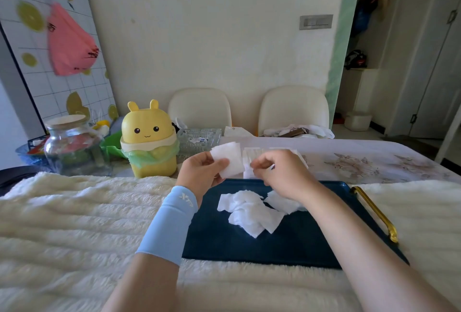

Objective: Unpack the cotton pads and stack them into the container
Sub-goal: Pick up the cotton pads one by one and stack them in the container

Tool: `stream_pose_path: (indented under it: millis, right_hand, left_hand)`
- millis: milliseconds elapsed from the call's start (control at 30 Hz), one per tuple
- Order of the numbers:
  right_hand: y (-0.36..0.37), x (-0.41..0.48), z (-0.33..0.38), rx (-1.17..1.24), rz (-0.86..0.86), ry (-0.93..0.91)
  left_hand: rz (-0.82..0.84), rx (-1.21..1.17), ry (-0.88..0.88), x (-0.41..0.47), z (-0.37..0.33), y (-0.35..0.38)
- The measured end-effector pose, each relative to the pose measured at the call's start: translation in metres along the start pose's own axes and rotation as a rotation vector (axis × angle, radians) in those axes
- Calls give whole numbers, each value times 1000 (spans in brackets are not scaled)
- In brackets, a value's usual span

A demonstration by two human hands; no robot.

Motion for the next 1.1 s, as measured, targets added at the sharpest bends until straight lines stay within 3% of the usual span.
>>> stream_pose_path:
  millis: [100,200,333,500,600,733,933,1100]
  right_hand:
    - [30,-6,2,-187,314,-35]
    - [47,-11,3,-292,435,-14]
    - [46,-6,2,-320,348,-3]
    - [22,1,-2,-72,109,9]
    - [5,3,2,203,-45,26]
    - [5,2,0,471,-74,75]
    - [0,3,-7,469,-136,77]
    - [1,1,-7,491,-137,127]
  left_hand:
    - [-39,15,-23,6,10,-4]
    - [-67,84,-5,10,14,-5]
    - [-125,169,36,11,11,-8]
    - [-211,231,66,11,7,-17]
    - [-226,251,71,10,5,-18]
    - [-63,146,-2,6,12,3]
    - [226,-34,-120,-7,18,36]
    - [170,104,-34,-9,14,35]
Point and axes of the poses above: each hand's wrist, its own x-axis towards the middle knuckle, its own y-axis out of the palm, z = x × y, the point moved 9 cm from there along x, towards the middle knuckle, and after that the axes turned 11 degrees about -y, right-handed, at the moved point
